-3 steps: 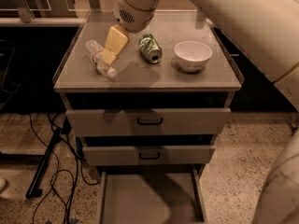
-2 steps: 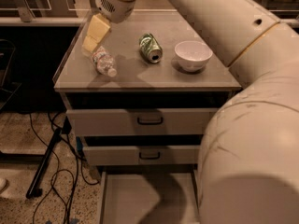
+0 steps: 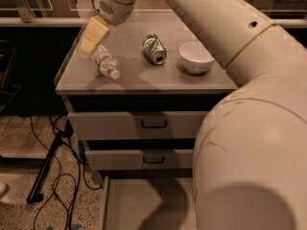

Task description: Place water bottle into bottom drawer

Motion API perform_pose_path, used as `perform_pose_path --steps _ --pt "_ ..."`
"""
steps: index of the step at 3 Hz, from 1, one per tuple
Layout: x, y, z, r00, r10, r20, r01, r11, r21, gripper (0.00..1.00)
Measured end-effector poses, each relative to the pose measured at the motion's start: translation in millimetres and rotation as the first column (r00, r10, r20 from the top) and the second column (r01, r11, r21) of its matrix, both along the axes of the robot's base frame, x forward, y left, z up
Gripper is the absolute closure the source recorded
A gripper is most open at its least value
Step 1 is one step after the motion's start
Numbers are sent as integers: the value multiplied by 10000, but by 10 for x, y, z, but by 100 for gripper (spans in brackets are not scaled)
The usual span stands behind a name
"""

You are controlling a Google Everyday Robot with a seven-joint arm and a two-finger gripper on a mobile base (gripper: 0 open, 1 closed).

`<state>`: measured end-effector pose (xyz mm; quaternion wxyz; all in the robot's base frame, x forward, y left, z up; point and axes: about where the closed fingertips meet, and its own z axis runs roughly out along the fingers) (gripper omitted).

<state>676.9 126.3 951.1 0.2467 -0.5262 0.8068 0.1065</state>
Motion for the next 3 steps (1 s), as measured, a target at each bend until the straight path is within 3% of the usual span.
perform_pose_path --steps 1,3 --pt "263 343 -77 9988 49 -491 -18 9980 632 0" --pt "359 482 -264 9965 -16 -831 75 9975 708 0"
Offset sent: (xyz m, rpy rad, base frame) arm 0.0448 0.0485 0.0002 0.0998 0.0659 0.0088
